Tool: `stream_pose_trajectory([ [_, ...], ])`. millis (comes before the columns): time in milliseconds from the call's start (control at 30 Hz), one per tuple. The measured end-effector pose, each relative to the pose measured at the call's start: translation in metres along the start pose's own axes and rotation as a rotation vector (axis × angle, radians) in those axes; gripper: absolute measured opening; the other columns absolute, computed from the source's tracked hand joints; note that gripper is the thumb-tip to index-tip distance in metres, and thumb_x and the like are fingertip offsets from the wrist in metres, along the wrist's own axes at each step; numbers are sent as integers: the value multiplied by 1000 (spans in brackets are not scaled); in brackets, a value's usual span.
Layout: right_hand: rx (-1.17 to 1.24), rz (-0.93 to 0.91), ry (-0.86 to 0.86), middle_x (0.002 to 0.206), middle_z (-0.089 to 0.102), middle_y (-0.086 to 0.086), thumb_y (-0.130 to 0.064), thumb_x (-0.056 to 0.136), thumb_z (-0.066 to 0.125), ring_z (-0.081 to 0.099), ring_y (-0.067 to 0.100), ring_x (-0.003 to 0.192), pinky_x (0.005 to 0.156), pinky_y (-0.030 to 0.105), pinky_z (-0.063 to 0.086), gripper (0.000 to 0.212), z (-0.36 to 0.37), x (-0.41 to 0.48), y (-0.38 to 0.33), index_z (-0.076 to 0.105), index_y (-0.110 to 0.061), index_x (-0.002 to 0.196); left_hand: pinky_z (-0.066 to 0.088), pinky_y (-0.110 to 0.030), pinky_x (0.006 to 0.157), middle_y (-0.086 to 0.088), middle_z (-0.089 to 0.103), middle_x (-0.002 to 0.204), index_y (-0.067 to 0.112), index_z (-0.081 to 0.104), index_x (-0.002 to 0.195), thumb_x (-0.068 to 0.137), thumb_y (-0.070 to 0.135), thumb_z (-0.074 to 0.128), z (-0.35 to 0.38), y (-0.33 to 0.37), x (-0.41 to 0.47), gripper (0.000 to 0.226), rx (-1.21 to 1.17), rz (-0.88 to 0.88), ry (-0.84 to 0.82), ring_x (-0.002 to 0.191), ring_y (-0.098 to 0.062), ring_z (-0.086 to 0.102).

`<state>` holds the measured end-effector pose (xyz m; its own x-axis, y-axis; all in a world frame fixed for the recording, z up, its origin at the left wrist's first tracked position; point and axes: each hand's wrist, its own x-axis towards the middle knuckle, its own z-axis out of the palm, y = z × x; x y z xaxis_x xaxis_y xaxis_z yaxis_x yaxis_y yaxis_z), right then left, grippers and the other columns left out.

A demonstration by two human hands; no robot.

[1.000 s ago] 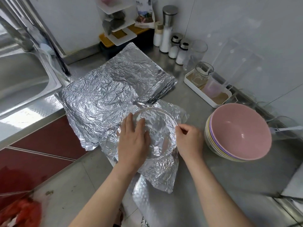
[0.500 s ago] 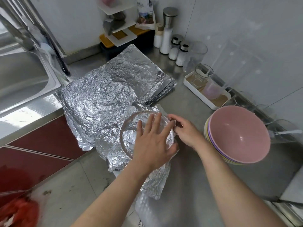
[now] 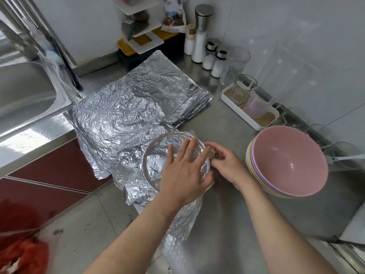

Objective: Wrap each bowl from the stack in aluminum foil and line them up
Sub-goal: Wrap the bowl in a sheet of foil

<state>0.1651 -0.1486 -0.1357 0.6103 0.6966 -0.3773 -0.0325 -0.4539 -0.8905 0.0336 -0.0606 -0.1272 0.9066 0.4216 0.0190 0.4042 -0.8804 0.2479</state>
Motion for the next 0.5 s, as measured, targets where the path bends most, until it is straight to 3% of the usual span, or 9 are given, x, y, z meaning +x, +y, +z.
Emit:
stream_pose_trajectory([
  [67, 32, -12, 42, 112, 68, -5, 8, 84, 57, 63, 2, 102, 88, 15, 49, 48, 1, -2, -1, 64, -23, 121, 0, -54, 117, -10, 21, 161, 35, 29, 150, 89, 61, 30, -1, -2, 1, 67, -4, -4, -3, 149, -26, 17],
  [133, 69, 4, 36, 111, 67, -9, 6, 87, 55, 61, -10, 95, 86, 11, 47, 44, 5, -5, -1, 63, -24, 119, -3, -53, 117, -9, 17, 162, 36, 24, 152, 89, 62, 27, -1, -4, 0, 68, -11, -2, -13, 150, -25, 13],
  [233, 235, 64, 81, 118, 62, -4, -2, 88, 49, 56, 7, 104, 93, 25, 43, 40, 18, -11, 2, 63, -24, 119, 5, -57, 117, -10, 21, 161, 34, 28, 151, 89, 63, 27, 0, -3, 0, 69, -23, -15, -22, 149, -26, 17],
  [333, 329, 50, 123, 137, 47, -6, -11, 99, 47, 41, 4, 129, 105, 17, 34, 38, 30, -20, 0, 51, -9, 137, 11, -60, 117, -11, 25, 160, 32, 33, 149, 89, 62, 28, 1, -2, 0, 67, -37, -25, -16, 148, -27, 22],
  [433, 308, 22, 110, 133, 47, -9, -17, 103, 41, 41, -1, 126, 93, 0, 35, 40, 38, -29, 1, 43, -7, 142, 7, -58, 118, -9, 22, 161, 33, 32, 150, 91, 61, 30, 2, -4, 2, 66, -26, -28, -20, 149, -25, 18],
  [500, 289, 17, 94, 133, 48, -7, -17, 104, 39, 42, -1, 125, 87, -2, 36, 41, 40, -29, 2, 41, -7, 143, 8, -58, 117, -9, 23, 161, 33, 33, 150, 92, 61, 31, 3, -5, 2, 65, -23, -28, -21, 149, -24, 20],
])
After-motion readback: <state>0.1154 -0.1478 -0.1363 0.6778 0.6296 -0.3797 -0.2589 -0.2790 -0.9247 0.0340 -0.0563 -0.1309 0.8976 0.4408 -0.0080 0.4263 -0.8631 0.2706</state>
